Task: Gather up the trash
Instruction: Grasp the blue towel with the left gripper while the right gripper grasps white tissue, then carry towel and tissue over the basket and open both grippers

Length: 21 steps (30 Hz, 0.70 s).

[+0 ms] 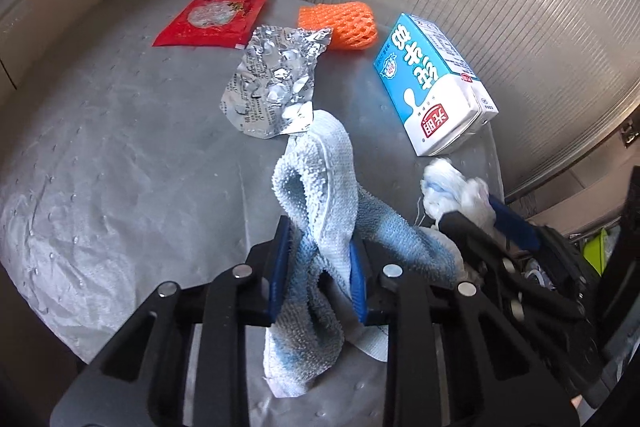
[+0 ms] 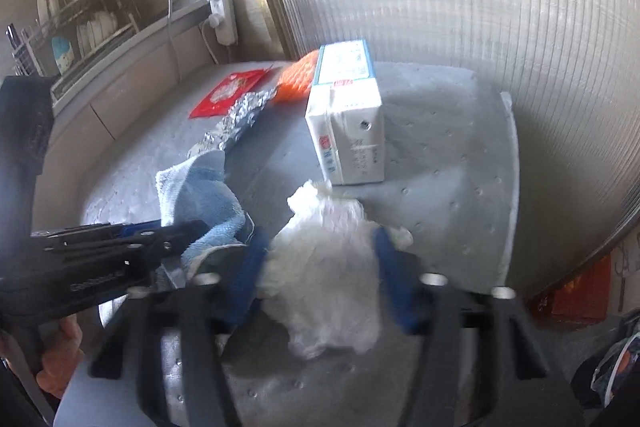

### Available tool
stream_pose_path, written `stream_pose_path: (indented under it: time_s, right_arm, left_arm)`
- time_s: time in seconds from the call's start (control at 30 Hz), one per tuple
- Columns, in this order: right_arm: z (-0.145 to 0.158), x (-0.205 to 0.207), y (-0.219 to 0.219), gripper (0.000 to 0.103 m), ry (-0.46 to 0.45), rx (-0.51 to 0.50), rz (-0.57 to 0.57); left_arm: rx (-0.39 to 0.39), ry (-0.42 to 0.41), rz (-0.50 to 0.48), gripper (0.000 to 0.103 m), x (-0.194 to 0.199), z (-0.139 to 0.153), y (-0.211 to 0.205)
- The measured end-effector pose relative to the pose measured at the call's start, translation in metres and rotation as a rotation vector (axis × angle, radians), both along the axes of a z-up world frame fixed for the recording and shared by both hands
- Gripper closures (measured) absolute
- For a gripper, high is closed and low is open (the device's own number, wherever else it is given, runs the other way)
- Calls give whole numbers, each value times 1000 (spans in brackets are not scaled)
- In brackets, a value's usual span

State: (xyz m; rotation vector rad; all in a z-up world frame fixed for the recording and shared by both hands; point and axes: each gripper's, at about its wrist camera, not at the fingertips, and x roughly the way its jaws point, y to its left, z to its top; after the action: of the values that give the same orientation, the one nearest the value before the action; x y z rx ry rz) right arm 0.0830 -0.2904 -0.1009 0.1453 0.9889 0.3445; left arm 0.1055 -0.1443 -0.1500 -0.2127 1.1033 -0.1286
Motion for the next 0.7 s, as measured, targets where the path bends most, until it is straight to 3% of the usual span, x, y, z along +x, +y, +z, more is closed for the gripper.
stream_pose_path:
  time_s: [0.13, 0.17, 0.5, 0.7]
  right_arm:
    - [6, -5, 1, 85, -9, 9, -14]
    - [9, -7, 1, 86, -14, 16, -21]
    - [39, -43, -1, 88, -57, 13, -84]
    - [62, -85, 1, 88, -89, 36, -120]
  left_arm:
    - [17, -24, -15, 78, -1, 4, 3]
    - [18, -34, -26, 79, -3, 6, 5]
    - [-18, -104, -112, 79, -28, 29, 19]
    - [-25, -131, -183, 79, -64, 41, 33]
